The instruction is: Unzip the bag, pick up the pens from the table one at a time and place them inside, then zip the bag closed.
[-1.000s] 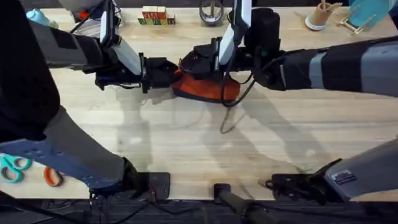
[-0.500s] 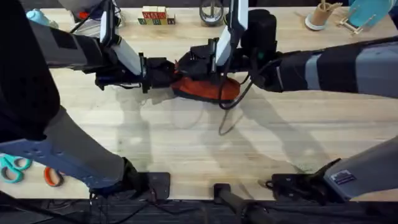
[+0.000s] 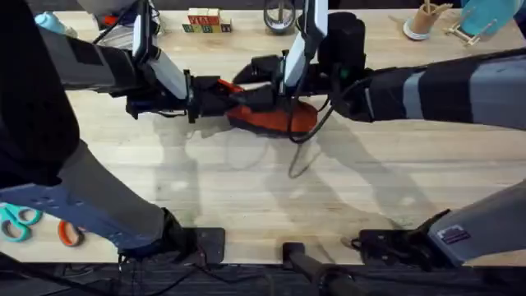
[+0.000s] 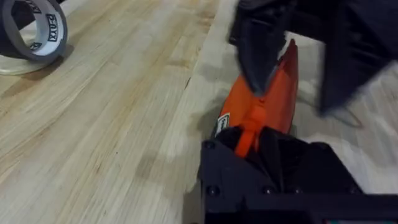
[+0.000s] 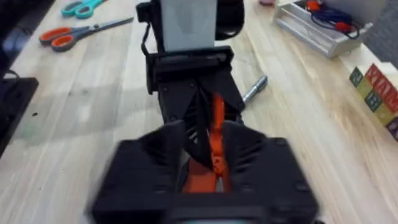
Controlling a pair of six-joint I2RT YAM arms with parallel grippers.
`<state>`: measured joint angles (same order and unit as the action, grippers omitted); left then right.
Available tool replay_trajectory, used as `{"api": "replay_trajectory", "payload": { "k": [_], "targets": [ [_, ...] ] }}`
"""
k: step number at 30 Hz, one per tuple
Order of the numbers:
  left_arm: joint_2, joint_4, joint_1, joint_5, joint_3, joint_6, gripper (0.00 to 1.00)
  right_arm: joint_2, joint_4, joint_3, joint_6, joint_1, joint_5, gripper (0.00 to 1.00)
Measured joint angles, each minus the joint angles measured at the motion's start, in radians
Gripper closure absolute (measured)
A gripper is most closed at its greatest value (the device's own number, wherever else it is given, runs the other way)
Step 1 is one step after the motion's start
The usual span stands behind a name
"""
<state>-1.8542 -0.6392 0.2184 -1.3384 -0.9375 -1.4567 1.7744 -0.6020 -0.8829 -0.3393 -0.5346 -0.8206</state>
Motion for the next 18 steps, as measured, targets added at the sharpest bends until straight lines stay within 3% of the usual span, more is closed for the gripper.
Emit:
{"api": "replay_trajectory", "payload": {
  "k": [5,18],
  "targets": [
    [0.0,0.0,0.0,0.0,0.0,0.0,0.959,0.0,-0.006,0.0,0.044,0.014,-0.018,0.037],
    [0.0,0.0,0.0,0.0,0.0,0.0,0.959,-0.115,0.011,-0.001,0.115,0.077,-0.021,0.004]
  ]
}}
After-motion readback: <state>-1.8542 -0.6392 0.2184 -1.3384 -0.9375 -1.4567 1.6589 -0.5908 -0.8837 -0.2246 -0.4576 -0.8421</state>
